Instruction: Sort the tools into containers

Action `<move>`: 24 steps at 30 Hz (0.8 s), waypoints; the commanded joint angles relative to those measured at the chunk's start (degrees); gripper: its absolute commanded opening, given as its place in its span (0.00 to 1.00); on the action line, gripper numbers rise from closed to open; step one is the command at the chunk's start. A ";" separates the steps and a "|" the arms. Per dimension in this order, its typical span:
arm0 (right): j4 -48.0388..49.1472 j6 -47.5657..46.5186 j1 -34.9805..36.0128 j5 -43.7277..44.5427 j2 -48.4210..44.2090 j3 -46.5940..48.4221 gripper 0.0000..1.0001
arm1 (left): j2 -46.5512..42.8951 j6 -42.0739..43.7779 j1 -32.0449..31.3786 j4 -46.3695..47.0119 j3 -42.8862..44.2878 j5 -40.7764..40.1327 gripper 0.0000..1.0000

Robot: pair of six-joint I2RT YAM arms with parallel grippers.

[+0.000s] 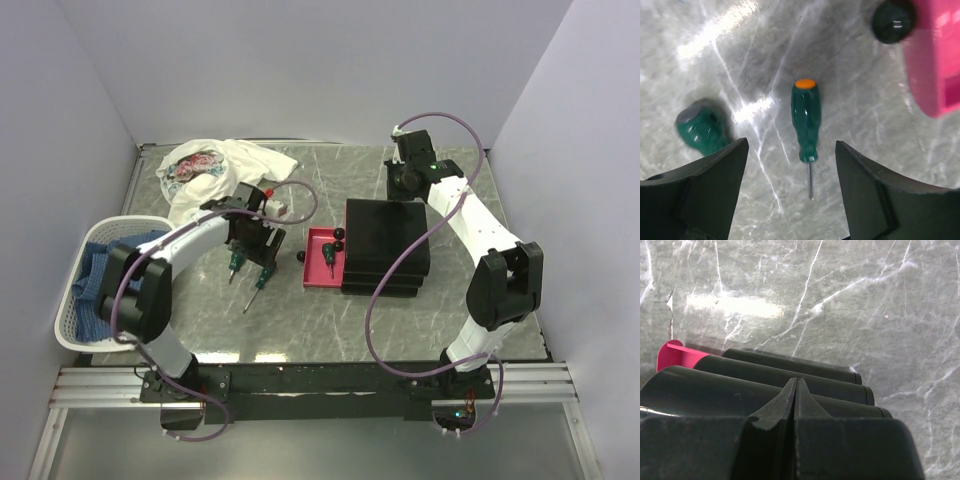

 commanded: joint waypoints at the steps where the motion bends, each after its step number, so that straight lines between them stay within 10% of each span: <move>1: -5.29 -0.26 1.31 -3.03 0.79 0.23 0.00 | 7.21 0.80 -0.80 -1.14 3.23 -0.82 0.75; 7: -4.94 -0.52 1.31 -2.77 -0.26 -0.91 0.00 | 11.97 -0.35 -2.03 -1.05 4.99 -0.21 0.70; 10: -4.94 -0.70 1.31 -2.59 -0.79 -1.52 0.00 | 13.38 -0.35 -2.11 -2.11 6.13 0.58 0.48; 13: -4.76 -0.78 1.31 -2.42 -1.14 -1.79 0.00 | 12.42 -0.62 -2.11 -4.30 9.90 2.68 0.04; 24: -4.76 -0.87 1.31 -1.89 -0.70 -1.35 0.00 | 16.00 -8.16 -1.15 -6.33 30.92 23.51 0.01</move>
